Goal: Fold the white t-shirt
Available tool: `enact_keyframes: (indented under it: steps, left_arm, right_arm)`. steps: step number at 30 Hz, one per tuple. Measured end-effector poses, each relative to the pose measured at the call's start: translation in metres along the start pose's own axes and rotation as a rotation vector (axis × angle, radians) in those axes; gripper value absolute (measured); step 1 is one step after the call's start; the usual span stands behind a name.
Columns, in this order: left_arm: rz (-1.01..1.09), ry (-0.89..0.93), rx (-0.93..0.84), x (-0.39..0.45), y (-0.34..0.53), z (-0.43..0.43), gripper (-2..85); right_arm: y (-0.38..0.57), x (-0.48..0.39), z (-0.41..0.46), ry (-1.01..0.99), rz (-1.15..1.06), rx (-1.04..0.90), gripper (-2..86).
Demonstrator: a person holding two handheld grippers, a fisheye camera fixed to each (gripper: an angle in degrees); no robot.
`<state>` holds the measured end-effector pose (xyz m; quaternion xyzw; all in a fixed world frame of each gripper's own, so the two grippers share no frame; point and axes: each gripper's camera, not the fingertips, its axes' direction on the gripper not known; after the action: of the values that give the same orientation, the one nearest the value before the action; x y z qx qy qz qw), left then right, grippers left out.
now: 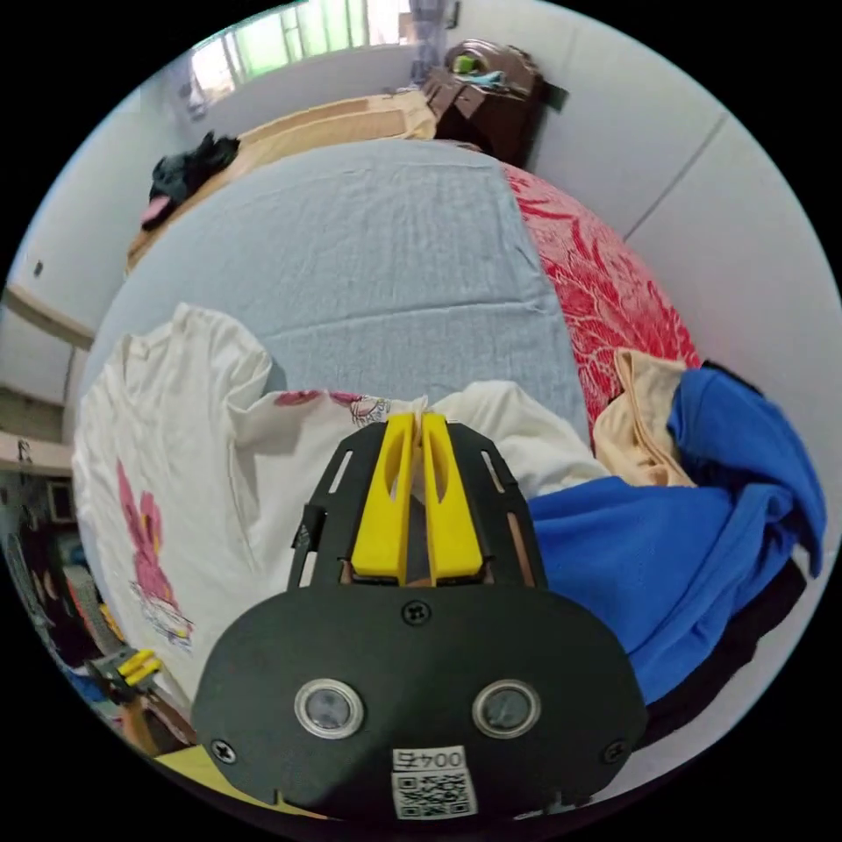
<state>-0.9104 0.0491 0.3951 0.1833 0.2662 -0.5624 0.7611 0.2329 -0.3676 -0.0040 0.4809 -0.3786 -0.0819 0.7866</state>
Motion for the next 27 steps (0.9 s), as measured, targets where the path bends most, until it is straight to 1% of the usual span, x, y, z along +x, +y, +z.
enact_keyframes:
  steps: [2, 4, 6, 7, 8, 9, 11, 12, 14, 16, 17, 20, 22, 23, 27]
  left_arm:
    - [0.001, -0.004, 0.000, 0.001, 0.003, -0.002, 0.6]
    - [0.004, -0.005, -0.002, 0.001, 0.005, -0.005, 0.6]
    - [0.005, -0.001, -0.005, 0.000, 0.008, -0.008, 0.7]
    - [0.006, 0.000, -0.005, 0.000, 0.009, -0.009, 0.7]
    - [0.007, 0.003, -0.005, -0.001, 0.011, -0.011, 0.7]
    - [0.008, 0.005, -0.005, -0.002, 0.013, -0.013, 0.7]
    - [0.012, 0.006, -0.005, -0.002, 0.016, -0.016, 0.8]
    - [0.014, 0.007, -0.007, -0.003, 0.018, -0.018, 0.8]
    - [0.018, 0.007, -0.012, -0.003, 0.020, -0.021, 1.0]
    - [0.019, 0.007, -0.016, -0.004, 0.023, -0.024, 1.2]
    - [0.030, 0.001, -0.016, -0.004, 0.025, -0.027, 1.3]
    - [0.056, -0.011, -0.012, -0.003, 0.031, -0.033, 2.0]
    - [0.055, 0.001, -0.007, -0.007, 0.036, -0.036, 2.7]
    - [0.054, 0.010, -0.001, -0.009, 0.039, -0.039, 3.3]
    - [0.102, 0.049, 0.031, -0.015, 0.053, -0.049, 6.6]
  right_arm:
    - [0.012, 0.008, -0.016, -0.047, 0.072, 0.086, 4.6]
    - [0.029, 0.008, -0.042, -0.053, 0.090, 0.177, 5.1]
    - [0.057, -0.001, -0.073, -0.127, 0.030, 0.255, 5.7]
    - [0.083, -0.011, -0.090, -0.211, -0.034, 0.270, 5.8]
    - [0.112, -0.024, -0.101, -0.283, -0.100, 0.243, 6.0]
    - [0.127, -0.032, -0.103, -0.306, -0.127, 0.206, 6.2]
    - [0.200, -0.070, -0.098, -0.360, -0.220, 0.012, 6.6]
    - [0.220, -0.080, -0.096, -0.372, -0.236, -0.031, 6.7]
    - [0.302, -0.117, -0.085, -0.418, -0.282, -0.205, 7.8]
    - [0.357, -0.143, -0.082, -0.394, -0.301, -0.283, 8.3]
    - [0.387, -0.158, -0.081, -0.335, -0.303, -0.313, 8.5]
    - [0.435, -0.185, -0.078, -0.193, -0.292, -0.358, 8.6]
    - [0.451, -0.197, -0.073, -0.142, -0.290, -0.376, 8.4]
    - [0.456, -0.202, -0.078, -0.091, -0.283, -0.331, 7.5]
    - [0.465, -0.207, -0.084, -0.048, -0.271, -0.320, 6.3]
